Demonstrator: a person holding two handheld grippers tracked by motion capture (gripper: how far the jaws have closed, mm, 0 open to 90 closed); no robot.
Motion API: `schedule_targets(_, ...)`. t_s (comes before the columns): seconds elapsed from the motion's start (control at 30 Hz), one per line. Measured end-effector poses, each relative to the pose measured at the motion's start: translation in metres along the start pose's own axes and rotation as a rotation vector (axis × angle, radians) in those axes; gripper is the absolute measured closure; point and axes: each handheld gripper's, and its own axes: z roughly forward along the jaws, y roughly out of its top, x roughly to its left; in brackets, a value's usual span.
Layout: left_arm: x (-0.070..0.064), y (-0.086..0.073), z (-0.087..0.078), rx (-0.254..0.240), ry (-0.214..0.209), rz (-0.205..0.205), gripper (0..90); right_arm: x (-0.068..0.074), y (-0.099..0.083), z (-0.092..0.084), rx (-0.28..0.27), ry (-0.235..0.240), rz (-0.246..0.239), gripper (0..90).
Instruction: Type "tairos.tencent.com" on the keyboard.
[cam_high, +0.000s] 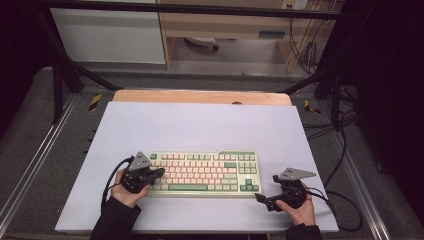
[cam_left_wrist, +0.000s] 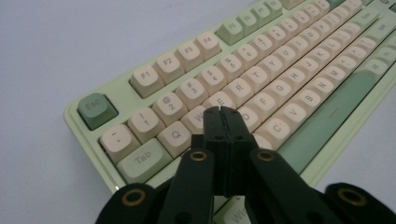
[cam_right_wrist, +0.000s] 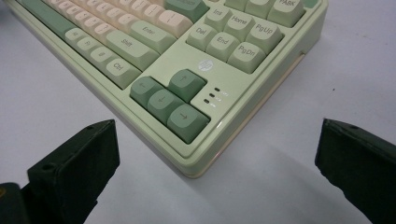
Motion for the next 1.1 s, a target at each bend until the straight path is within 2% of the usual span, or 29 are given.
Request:
schedule_targets(0.5,0.0056,-0.0074,0.004,0.014,0.012,-0.012,89.9,0.0,-0.0001,0.0002,0.002,-0.001,-0.001,0.3)
schedule_targets(0.67,0.0048,-0.0088,0.0069,0.024,0.015,-0.004,89.8,-0.0001,-0.0001,-0.0001,0.003,-0.002,-0.005,0.3)
schedule_targets(0.87,0.0043,-0.0072,0.0036,0.009,0.015,-0.003,89.9,0.0001,0.0004,-0.0008,-0.005,-0.001,-0.004,1.3)
schedule_targets(1.1,0.0038,-0.0054,0.0003,-0.006,0.009,-0.004,89.8,0.0023,0.0026,-0.0013,-0.007,0.008,-0.026,6.4)
